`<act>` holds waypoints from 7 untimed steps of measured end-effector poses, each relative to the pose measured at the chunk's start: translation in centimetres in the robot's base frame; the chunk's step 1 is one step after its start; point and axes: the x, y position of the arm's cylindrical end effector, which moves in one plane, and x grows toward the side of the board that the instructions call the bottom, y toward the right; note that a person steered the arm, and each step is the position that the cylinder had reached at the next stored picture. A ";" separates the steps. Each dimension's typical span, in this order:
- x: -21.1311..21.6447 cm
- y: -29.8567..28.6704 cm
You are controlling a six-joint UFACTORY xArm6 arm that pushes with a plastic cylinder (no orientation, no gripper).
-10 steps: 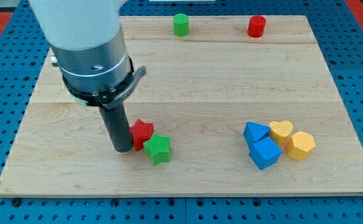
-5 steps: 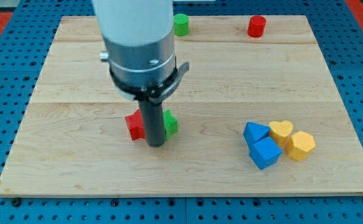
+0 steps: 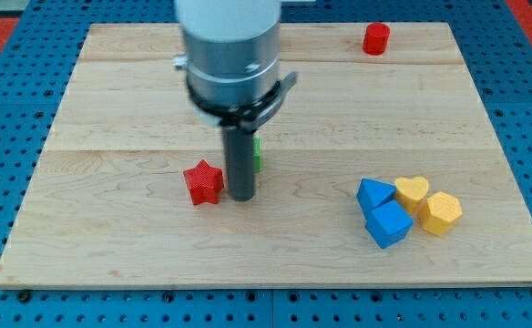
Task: Move the green star to the right of the red star
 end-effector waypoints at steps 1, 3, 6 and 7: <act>-7.1 3.4; -18.0 9.5; -14.7 5.8; -18.2 6.2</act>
